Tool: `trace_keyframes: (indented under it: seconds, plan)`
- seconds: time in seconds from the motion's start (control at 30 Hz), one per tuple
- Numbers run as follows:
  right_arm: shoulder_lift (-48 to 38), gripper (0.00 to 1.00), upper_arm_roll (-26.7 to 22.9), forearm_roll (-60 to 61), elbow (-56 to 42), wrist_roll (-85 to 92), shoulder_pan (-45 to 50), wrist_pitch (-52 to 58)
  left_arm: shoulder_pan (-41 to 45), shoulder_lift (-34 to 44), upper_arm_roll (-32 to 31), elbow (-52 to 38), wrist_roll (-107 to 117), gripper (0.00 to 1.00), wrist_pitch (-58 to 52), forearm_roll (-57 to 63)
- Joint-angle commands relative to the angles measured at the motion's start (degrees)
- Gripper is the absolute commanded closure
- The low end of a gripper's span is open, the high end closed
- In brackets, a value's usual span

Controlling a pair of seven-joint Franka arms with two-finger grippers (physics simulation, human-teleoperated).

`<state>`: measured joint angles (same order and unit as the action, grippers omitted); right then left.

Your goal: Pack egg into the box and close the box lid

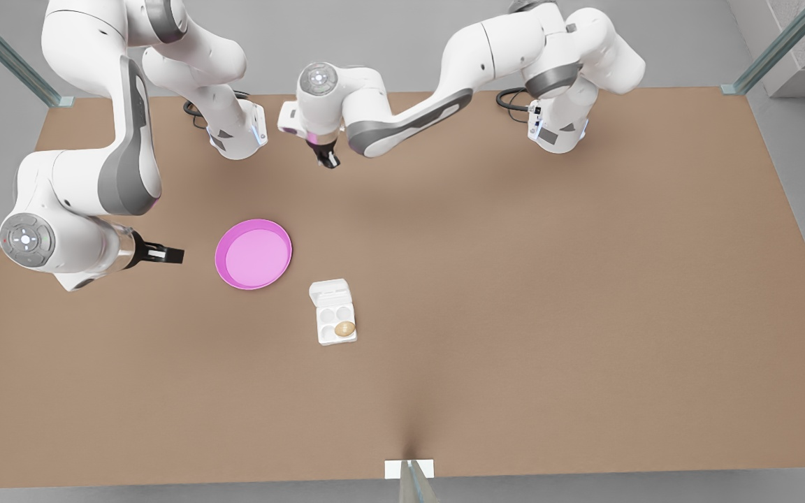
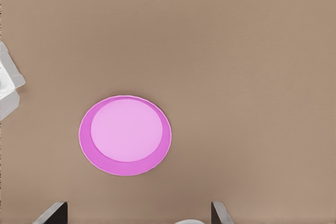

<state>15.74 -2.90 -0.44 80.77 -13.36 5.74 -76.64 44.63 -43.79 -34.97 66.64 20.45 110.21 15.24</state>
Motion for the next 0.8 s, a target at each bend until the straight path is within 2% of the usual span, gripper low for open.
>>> trace_keyframes:
  seconds: [0.0,0.3,0.5,0.63,0.7,0.77]
  plan:
    - [0.00,0.00,0.00,0.00,0.00,0.00,-0.02,0.00,0.02,0.02,0.51,-0.02,-0.06,0.79,0.53,1.81]
    - [0.00,0.00,0.00,0.79,-0.09,0.00,-0.82,0.09,2.13,-7.89,4.47,-0.89,8.46,0.79,13.53,1.90]
    - [0.00,0.00,0.26,1.76,0.00,-0.09,-0.38,0.18,2.22,-9.83,5.08,-0.89,17.78,0.79,23.20,1.90]
    - [0.00,0.00,0.35,2.11,0.00,-0.09,-0.20,0.70,2.22,-9.91,5.87,-0.89,21.02,0.79,24.61,1.81]
    - [0.08,0.00,0.26,2.11,0.09,-0.09,-0.29,0.70,2.22,-11.41,7.19,-0.89,20.86,0.79,34.71,1.90]
    - [0.08,0.00,0.35,2.20,0.09,0.00,-0.29,0.70,2.31,-11.67,8.34,-0.89,20.85,0.79,35.51,2.95]
